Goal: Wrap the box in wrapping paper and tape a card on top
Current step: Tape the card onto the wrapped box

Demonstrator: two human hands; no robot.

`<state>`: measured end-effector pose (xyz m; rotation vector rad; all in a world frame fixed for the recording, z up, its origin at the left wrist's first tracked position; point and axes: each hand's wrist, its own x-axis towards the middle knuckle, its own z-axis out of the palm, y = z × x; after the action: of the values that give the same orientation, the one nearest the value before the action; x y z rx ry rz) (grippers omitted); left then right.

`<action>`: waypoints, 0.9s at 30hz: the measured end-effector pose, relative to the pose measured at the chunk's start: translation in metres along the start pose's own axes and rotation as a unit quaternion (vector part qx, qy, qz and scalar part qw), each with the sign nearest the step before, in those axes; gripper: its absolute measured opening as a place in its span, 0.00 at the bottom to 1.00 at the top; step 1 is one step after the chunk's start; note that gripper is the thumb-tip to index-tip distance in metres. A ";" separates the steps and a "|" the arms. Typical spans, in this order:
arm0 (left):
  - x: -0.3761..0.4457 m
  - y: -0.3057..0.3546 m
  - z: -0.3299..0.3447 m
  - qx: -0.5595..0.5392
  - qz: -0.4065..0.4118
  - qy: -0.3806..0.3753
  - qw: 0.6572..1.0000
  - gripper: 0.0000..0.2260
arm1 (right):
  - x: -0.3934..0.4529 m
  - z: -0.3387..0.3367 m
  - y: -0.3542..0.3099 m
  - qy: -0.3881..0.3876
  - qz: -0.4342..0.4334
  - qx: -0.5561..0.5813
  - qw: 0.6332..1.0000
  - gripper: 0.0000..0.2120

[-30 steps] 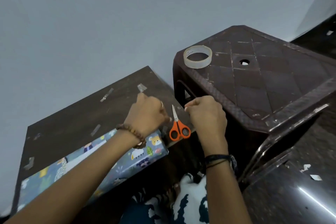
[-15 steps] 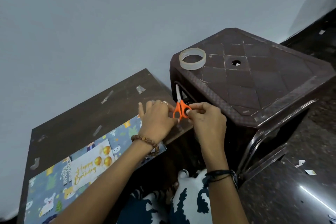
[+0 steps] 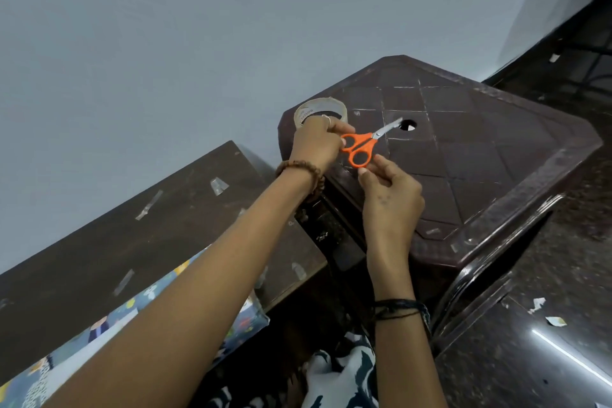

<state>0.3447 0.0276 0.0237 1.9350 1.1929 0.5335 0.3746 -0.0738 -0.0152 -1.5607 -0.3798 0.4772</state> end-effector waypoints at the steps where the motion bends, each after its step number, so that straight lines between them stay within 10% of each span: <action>1: 0.005 -0.003 0.003 0.014 -0.004 -0.003 1.000 0.11 | 0.002 0.000 0.002 -0.007 -0.003 -0.015 1.000 0.13; 10: -0.042 -0.024 -0.011 0.103 0.055 0.052 0.992 0.12 | -0.022 0.012 -0.004 -0.005 -0.099 -0.119 0.988 0.14; 18: -0.227 -0.085 -0.087 0.201 0.045 0.254 0.945 0.12 | -0.125 0.035 -0.005 -0.208 -0.188 -0.106 0.954 0.11; 27: -0.340 -0.163 -0.134 0.261 -0.110 0.251 0.926 0.22 | -0.215 0.054 0.017 -0.355 -0.396 -0.279 0.800 0.13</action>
<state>0.0025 -0.1769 -0.0089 2.1170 2.0235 0.6617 0.1621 -0.1401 -0.0179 -1.5382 -1.8131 0.2636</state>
